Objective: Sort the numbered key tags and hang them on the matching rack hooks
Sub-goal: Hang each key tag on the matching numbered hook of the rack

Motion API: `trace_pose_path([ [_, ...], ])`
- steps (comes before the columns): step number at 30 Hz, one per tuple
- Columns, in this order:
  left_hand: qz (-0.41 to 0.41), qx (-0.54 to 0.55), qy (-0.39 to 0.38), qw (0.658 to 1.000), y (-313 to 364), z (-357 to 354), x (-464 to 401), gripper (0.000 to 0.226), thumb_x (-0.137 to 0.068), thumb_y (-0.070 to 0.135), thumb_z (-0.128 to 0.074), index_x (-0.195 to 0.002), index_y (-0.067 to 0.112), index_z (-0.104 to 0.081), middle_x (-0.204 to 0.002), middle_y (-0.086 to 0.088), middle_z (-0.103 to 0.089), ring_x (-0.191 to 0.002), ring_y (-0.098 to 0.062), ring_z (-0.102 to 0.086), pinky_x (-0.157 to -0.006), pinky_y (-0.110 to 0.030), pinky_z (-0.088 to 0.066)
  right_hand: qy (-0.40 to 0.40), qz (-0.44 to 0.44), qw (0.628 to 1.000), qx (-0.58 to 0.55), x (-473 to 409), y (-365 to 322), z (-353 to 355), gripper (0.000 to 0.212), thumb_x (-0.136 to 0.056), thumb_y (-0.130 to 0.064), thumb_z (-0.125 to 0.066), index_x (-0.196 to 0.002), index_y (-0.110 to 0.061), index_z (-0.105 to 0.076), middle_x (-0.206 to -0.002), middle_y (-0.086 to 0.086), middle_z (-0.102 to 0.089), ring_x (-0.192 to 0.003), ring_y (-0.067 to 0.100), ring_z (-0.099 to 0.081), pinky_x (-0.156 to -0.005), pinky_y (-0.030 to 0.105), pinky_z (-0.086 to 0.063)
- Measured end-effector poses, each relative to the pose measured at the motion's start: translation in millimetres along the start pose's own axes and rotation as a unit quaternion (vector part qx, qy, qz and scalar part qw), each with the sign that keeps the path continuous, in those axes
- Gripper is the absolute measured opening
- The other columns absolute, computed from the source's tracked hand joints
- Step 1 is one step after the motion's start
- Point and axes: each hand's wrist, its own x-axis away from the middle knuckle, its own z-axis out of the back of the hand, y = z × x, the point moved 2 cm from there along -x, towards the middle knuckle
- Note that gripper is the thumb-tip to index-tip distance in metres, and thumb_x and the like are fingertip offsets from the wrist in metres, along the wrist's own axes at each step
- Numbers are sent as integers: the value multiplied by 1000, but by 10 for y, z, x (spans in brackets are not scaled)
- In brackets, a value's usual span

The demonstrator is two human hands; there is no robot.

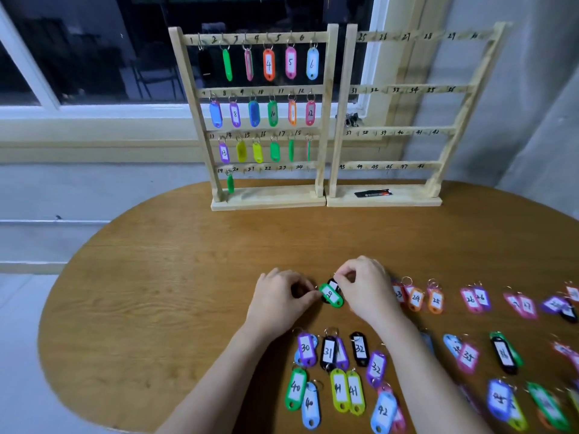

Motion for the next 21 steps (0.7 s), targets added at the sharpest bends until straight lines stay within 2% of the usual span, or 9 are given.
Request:
trace_pose_path([
  [3,6,-13,3,1000,30,-29,-22,16,-89,52,-65,-84,37,-66,-81,24,-59,-90,-5,-47,-83,-31,-33,2,10,1000,-6,-12,-18,5,12,-97,-26,-65,-88,-25,-72,-100,-9,-63,-104,11,-51,-88,27,-42],
  [6,0,-10,-1,1000,15,-32,-29,12,-92,48,-63,-84,40,-62,-81,26,-56,-91,-4,-46,-83,-31,-31,-1,18,1000,-15,-18,4,-10,10,-97,-26,-65,-91,-25,-72,-100,-11,-63,-103,9,-51,-88,25,-43],
  [11,28,117,8,993,-63,9,-22,13,-95,39,-65,-84,31,-66,-85,24,-67,-90,-1,-59,-89,-31,-41,7,38,997,-63,-70,54,-5,14,-96,-26,-66,-83,-29,-70,-91,-16,-66,-94,9,-58,-86,32,-49],
  [14,39,197,18,980,-94,88,-73,11,-96,31,-66,-86,26,-68,-80,13,-69,-78,-3,-61,-76,-26,-49,7,53,995,-88,-104,32,19,15,-96,-25,-65,-83,-32,-69,-89,-18,-66,-92,8,-58,-81,28,-48],
  [17,33,223,49,973,-189,208,-218,14,-98,27,-64,-85,22,-66,-72,6,-65,-66,-2,-53,-65,-23,-45,2,61,991,-115,-144,-30,31,16,-96,-26,-65,-82,-34,-69,-87,-17,-68,-89,4,-60,-72,19,-45],
  [19,40,235,74,968,-295,290,-360,15,-100,27,-62,-86,22,-65,-72,8,-63,-66,-3,-53,-64,-20,-44,-2,59,984,-166,-194,-110,27,18,-96,-24,-67,-80,-32,-70,-82,-15,-70,-82,2,-62,-68,17,-46],
  [21,54,250,105,961,-417,373,-538,15,-101,27,-60,-87,22,-63,-74,7,-63,-69,-7,-55,-66,-23,-46,-1,66,975,-211,-282,-212,1,21,-95,-20,-68,-78,-32,-70,-80,-14,-72,-80,2,-64,-70,16,-49],
])
